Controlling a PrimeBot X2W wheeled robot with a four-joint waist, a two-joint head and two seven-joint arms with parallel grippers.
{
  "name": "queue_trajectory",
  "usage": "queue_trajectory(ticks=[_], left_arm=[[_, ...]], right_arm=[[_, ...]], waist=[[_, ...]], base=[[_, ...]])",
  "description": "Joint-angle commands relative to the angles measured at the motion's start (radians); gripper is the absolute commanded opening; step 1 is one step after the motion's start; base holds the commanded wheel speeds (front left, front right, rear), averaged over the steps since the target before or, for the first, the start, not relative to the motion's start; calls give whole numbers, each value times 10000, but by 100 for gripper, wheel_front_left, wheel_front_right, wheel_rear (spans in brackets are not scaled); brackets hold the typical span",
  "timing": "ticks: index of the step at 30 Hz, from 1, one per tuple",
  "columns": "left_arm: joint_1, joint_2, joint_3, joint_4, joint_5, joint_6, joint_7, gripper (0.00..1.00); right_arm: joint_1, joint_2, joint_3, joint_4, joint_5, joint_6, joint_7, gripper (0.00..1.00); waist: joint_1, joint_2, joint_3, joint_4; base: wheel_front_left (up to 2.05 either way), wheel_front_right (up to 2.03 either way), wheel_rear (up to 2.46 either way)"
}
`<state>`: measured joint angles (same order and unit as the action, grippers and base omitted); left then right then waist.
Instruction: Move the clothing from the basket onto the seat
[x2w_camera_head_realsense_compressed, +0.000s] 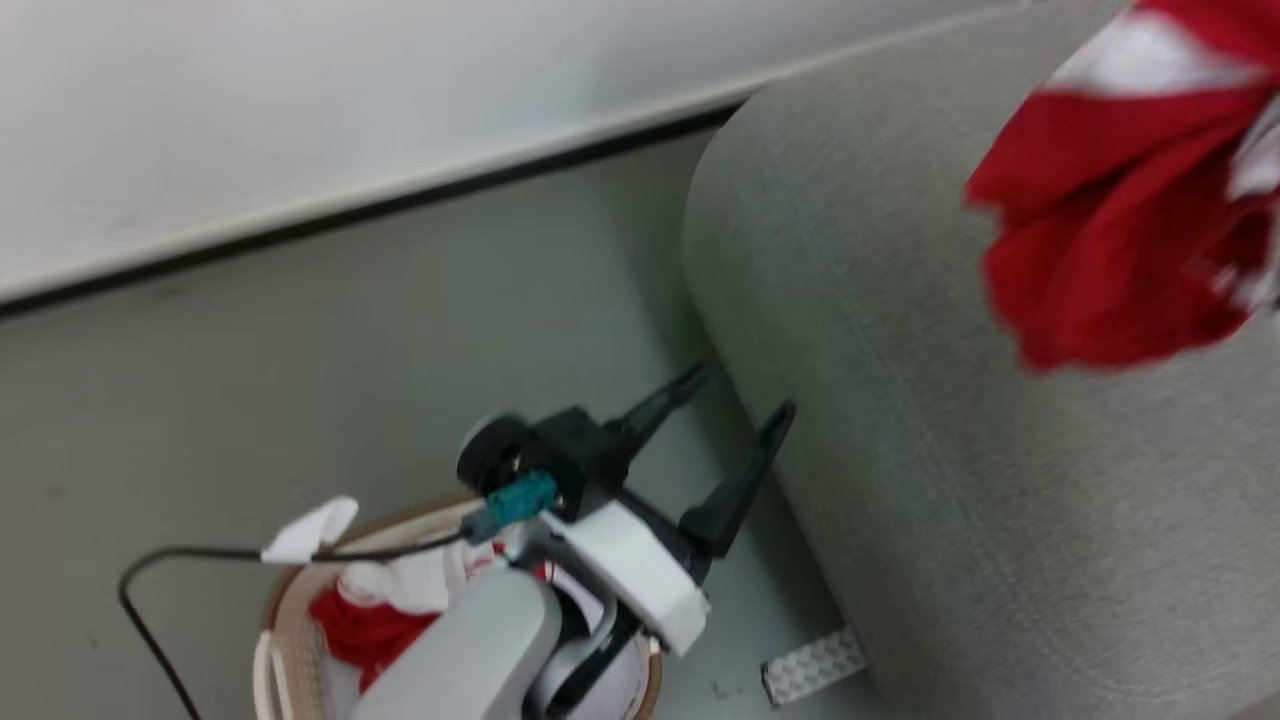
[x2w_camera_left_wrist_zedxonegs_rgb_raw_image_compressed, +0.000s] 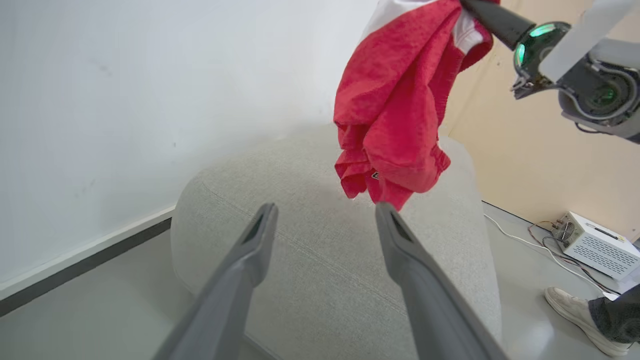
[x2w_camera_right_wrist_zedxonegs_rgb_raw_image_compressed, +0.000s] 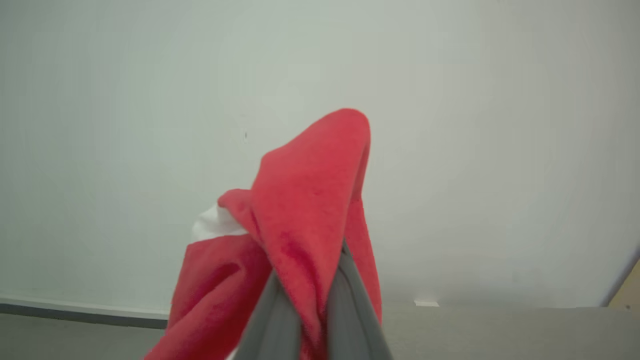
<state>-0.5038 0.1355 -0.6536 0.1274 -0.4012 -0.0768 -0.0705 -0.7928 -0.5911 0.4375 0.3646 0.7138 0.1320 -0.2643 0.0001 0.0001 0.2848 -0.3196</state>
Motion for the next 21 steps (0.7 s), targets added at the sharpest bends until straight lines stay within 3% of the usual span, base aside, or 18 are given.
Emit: queue_trajectory(ticks=[1, 9, 18, 20, 21], left_arm=[[-521, 111, 6, -128, 187, -84, 56, 100], [-2249, 19, -148, -295, 564, -302, -103, 100], [-2698, -180, -233, 310, 570, -318, -684, 100], [-2507, -145, -273, 529, 487, -330, -844, 100], [-2423, -109, -288, 619, 437, -336, -899, 100]], right_arm=[[-409, 214, -654, 167, -306, -25, 2, 0], [-2712, 572, -3694, 1893, -2266, -25, 3, 0], [-3277, 972, -5267, 5303, -4479, -25, 29, 0], [-3039, 1130, -5500, 5800, -4812, -25, 17, 38], [-2972, 1252, -5643, 5981, -4931, -25, 11, 80]], waist=[[-1, -1, 1659, 700], [-1, -1, 3826, 1577], [-1, -1, 4215, 2142], [-1, -1, 3992, 2148], [-1, -1, 3855, 2124]], base=[[0, 0, 0], [0, 0, 0], [0, 0, 0], [0, 0, 0], [0, 0, 0]])
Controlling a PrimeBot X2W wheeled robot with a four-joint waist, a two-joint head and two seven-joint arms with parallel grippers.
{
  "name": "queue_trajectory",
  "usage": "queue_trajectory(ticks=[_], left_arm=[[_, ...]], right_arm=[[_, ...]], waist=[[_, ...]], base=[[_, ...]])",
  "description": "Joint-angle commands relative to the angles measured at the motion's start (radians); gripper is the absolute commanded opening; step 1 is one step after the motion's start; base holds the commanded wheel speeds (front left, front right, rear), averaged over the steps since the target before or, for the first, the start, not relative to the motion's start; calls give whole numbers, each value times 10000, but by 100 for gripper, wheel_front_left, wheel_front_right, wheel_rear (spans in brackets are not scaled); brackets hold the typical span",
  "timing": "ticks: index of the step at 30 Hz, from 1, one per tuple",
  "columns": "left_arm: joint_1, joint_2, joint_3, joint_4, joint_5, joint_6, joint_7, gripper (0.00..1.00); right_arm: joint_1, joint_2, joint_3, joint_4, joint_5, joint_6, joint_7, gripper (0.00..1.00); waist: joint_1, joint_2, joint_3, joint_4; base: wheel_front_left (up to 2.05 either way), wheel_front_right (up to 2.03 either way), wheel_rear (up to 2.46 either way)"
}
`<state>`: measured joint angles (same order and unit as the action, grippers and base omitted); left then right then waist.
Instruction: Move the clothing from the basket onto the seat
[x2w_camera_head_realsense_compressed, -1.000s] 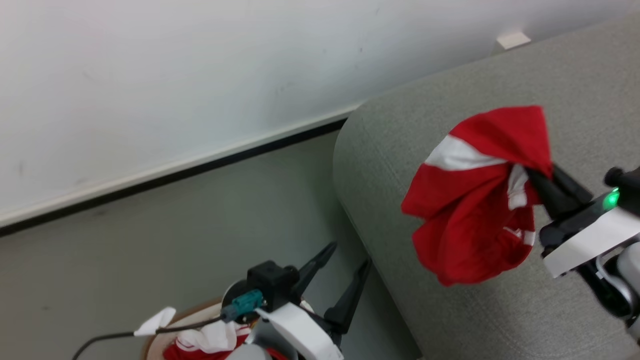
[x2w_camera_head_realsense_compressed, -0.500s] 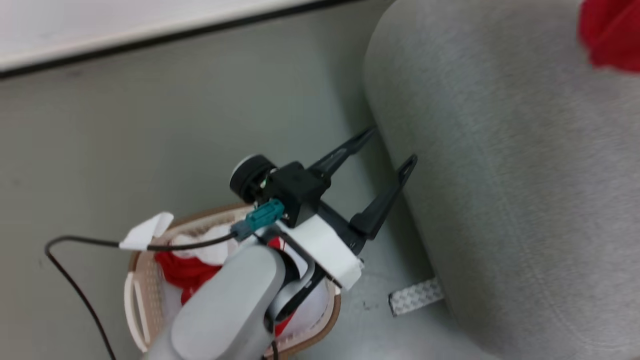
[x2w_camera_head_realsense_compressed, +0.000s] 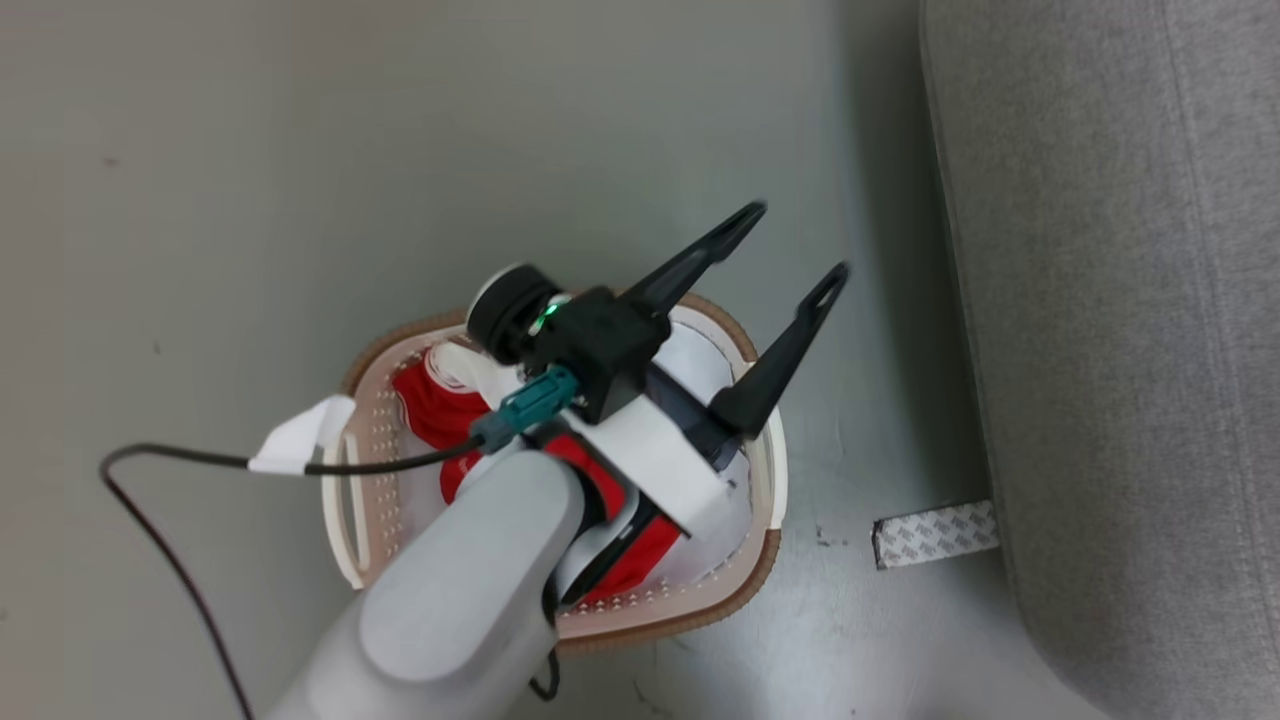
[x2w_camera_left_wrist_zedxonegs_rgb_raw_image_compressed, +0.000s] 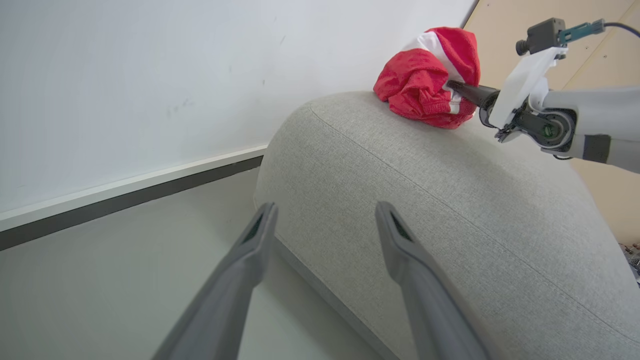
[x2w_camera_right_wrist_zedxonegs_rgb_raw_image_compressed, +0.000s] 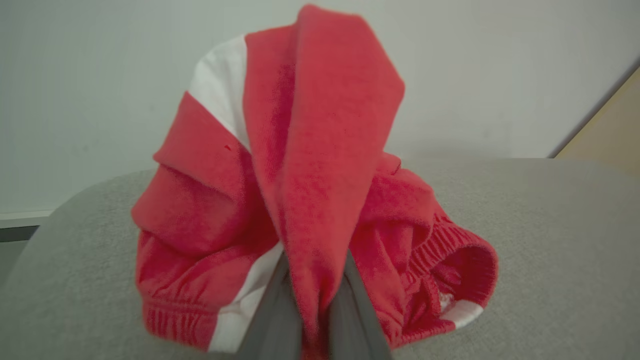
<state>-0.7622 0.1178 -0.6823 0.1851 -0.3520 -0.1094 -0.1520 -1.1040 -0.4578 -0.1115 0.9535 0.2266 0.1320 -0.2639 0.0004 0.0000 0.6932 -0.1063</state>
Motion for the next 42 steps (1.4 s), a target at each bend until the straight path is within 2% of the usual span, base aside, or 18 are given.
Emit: queue_trajectory(ticks=[1, 2, 5, 8, 12, 15, 22, 27, 34, 42], left_arm=[[223, 118, 4, 128, -90, -13, -105, 100], [223, 118, 4, 128, -90, -13, -105, 100], [376, 303, 81, 284, -149, 17, -251, 100], [669, 525, 188, 476, -232, 91, -374, 100], [1043, 807, 464, 587, -405, 246, -523, 100], [1515, 811, 783, 644, -664, 539, -762, 100], [2757, 907, 1379, 793, -965, 1080, -1056, 100], [3809, 1091, 1987, 911, -970, 1478, -1123, 100], [5330, 1085, 3127, 789, -675, 1798, -1124, 100], [6750, 747, 4264, 718, -144, 1569, -1125, 100]], right_arm=[[198, 62, -250, 185, -193, -25, 3, 100], [198, 62, -250, 185, -193, -25, 3, 100], [528, 595, -749, -157, -178, -25, 1, 100], [1197, 890, -665, -681, -344, -25, 2, 100], [2205, 1286, -582, -1780, -90, -25, 1, 100], [3362, 1480, -443, -2821, 29, -25, 0, 100], [5778, 1996, -80, -5112, -109, -25, -1, 100], [6966, 2391, -83, -6266, -375, -25, 0, 100], [8451, 3081, 104, -7112, -782, -25, 0, 100], [10126, 3775, 343, -7272, -1318, -25, -2, 100]], waist=[[-4, 0, -371, -43], [-4, 0, -371, -43], [-4, 0, -820, -118], [-4, 0, -1398, -227], [-4, 0, -2198, -328], [-4, 0, -2914, -275], [-4, 0, -4486, 207], [-4, 0, -5370, 769], [-4, 0, -6337, 1497], [-4, 0, -6964, 1923]], base=[[0, 0, 0], [0, 0, 0], [0, 0, 0], [0, 0, 0], [0, 0, 0], [0, 0, 0], [0, 0, 0], [0, 0, 0], [0, 0, 0], [0, 0, 0]])
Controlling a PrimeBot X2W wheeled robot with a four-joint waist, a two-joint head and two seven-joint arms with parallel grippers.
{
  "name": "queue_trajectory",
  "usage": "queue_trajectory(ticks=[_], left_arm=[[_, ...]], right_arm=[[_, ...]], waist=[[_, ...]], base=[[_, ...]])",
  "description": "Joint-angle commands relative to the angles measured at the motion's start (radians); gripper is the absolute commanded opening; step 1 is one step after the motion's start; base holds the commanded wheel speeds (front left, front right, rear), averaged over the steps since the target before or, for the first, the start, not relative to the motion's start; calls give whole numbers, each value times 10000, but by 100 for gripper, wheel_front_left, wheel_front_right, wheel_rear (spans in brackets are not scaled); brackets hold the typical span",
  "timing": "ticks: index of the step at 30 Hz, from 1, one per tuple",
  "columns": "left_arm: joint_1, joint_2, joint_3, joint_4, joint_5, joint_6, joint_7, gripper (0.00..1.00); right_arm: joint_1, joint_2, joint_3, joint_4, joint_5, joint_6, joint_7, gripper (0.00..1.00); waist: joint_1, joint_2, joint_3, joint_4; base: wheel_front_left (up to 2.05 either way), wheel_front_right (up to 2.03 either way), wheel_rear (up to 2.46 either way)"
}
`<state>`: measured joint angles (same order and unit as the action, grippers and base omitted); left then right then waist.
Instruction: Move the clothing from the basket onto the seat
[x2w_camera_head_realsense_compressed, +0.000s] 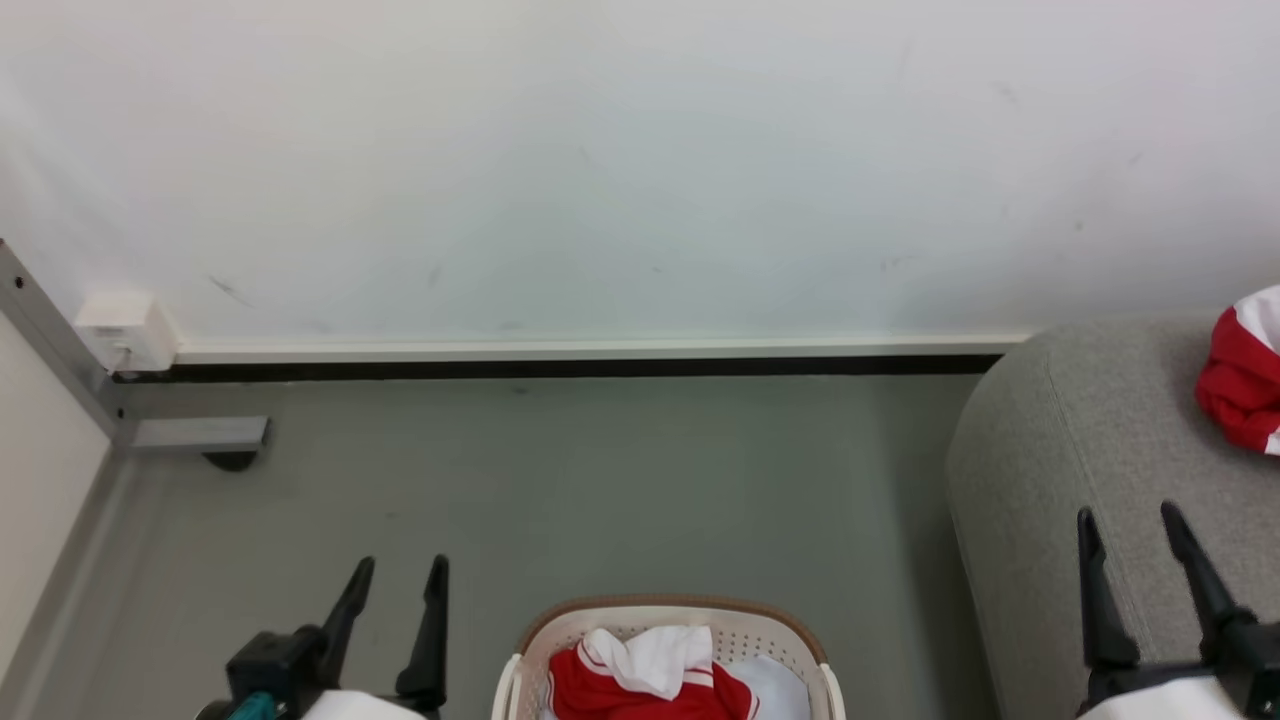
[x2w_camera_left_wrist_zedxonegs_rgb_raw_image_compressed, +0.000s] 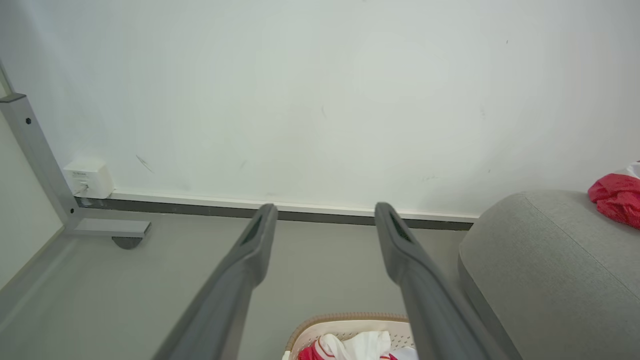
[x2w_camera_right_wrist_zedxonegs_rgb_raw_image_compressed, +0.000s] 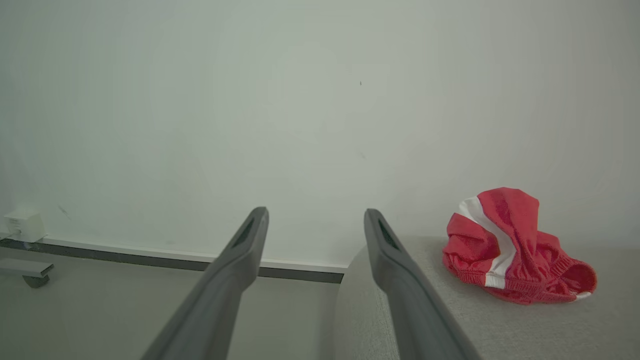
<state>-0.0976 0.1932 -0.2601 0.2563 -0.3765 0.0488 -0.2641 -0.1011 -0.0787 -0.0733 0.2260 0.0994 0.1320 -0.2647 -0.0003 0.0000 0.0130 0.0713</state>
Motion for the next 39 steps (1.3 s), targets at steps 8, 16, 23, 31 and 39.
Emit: queue_trajectory(ticks=[8, 16, 23, 31, 39], left_arm=[[991, -532, 1259, -209, 757, -320, -4, 100], [1472, -955, 2246, -211, 1334, -733, -5, 100], [1496, -1197, 2709, -140, 1665, -1014, -5, 100], [1466, -1337, 2968, -94, 1909, -1238, -5, 100], [1256, -1384, 2934, -133, 1965, -1363, -5, 100]], right_arm=[[1207, 281, 118, 248, -160, -25, 6, 100], [1544, 272, 539, 545, 156, -25, 6, 100], [1343, 274, 450, 570, 176, -25, 6, 100], [1255, 275, 507, 593, 155, -25, 6, 100], [1099, 273, 536, 509, 173, -25, 6, 100]], waist=[[3, 0, -385, -40], [3, 0, -494, -310], [3, 0, -488, -331], [3, 0, -437, -371], [3, 0, -268, -639]], base=[[0, 0, 0], [0, 0, 0], [0, 0, 0], [0, 0, 0], [0, 0, 0]])
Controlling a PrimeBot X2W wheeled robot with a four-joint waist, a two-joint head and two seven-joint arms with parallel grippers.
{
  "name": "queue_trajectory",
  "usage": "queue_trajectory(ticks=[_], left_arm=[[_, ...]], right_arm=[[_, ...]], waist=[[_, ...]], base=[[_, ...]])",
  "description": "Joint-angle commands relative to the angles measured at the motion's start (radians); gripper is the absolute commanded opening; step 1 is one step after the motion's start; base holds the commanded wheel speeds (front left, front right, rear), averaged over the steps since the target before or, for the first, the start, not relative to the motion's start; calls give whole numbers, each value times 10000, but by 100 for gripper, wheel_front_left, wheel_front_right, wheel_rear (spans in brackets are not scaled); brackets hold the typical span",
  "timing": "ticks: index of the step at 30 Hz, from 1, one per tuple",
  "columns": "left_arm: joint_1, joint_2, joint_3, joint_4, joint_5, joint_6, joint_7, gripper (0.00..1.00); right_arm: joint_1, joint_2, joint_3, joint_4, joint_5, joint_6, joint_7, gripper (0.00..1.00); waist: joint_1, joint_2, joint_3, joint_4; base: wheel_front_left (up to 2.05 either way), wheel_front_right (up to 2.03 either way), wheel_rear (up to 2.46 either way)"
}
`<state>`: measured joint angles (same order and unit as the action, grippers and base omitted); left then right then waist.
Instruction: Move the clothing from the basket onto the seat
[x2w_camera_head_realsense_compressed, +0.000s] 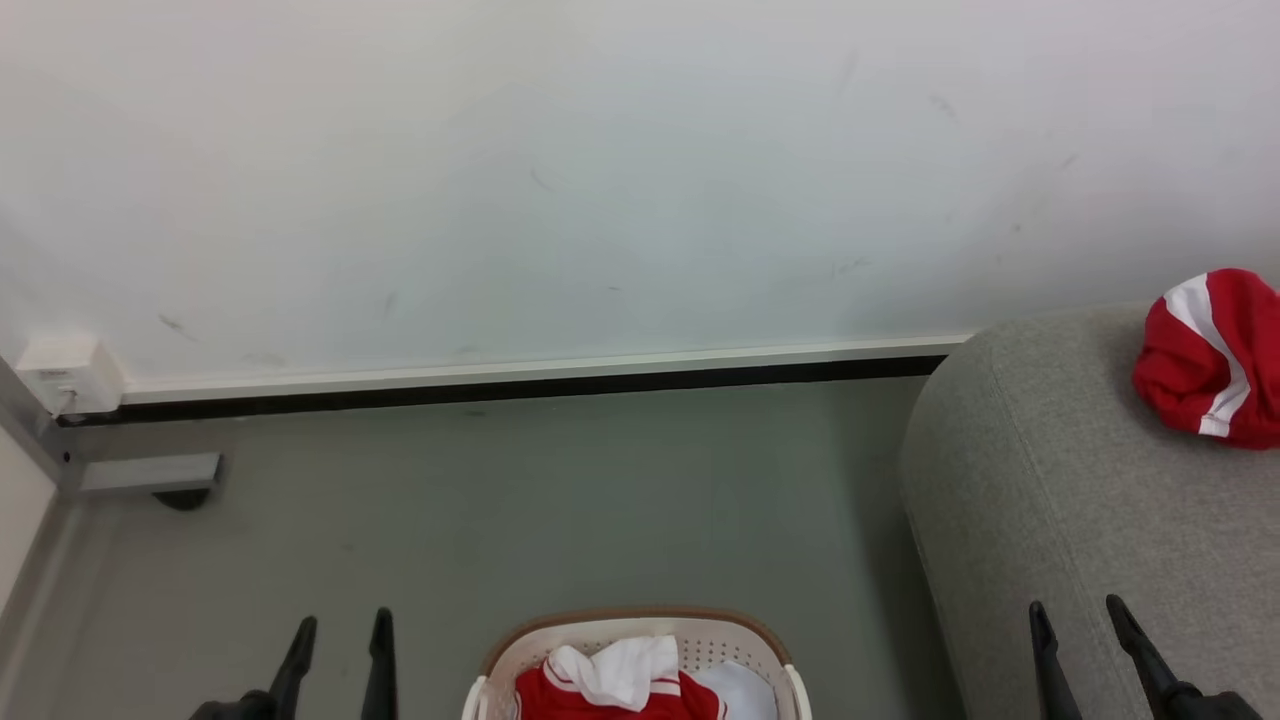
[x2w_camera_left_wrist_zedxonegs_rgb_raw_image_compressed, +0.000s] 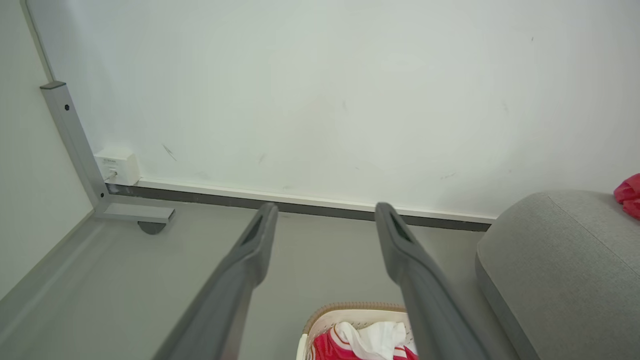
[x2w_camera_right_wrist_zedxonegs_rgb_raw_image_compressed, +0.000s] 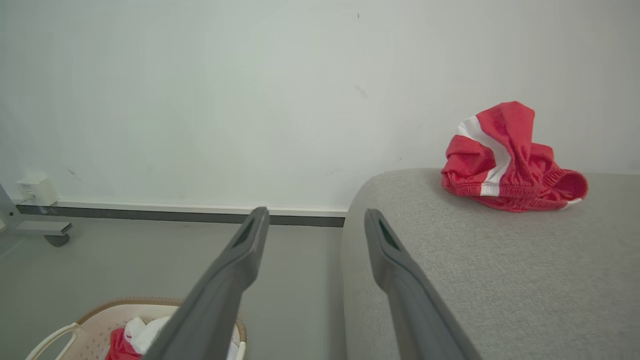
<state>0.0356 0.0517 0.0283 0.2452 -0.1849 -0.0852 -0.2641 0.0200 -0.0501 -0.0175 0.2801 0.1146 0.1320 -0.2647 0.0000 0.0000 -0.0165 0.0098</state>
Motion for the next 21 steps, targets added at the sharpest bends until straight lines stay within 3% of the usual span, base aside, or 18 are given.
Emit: queue_trajectory(ticks=[1, 11, 21], left_arm=[[-122, 25, -1, -34, 55, -32, -5, 100], [-1250, 11, -1212, 956, 63, -251, 140, 100], [-3341, 223, -2405, 2989, 672, -356, 1713, 100]], right_arm=[[-176, -13, -47, -68, 17, -25, 6, 100], [-827, -9, -140, -622, -111, -25, 6, 100], [-2030, -8, 314, -1578, 178, -25, 7, 100]], waist=[[0, 0, 75, -102], [0, 0, 1074, -1036], [0, 0, 3353, -2131]], base=[[0, 0, 0], [0, 0, 0], [0, 0, 0]])
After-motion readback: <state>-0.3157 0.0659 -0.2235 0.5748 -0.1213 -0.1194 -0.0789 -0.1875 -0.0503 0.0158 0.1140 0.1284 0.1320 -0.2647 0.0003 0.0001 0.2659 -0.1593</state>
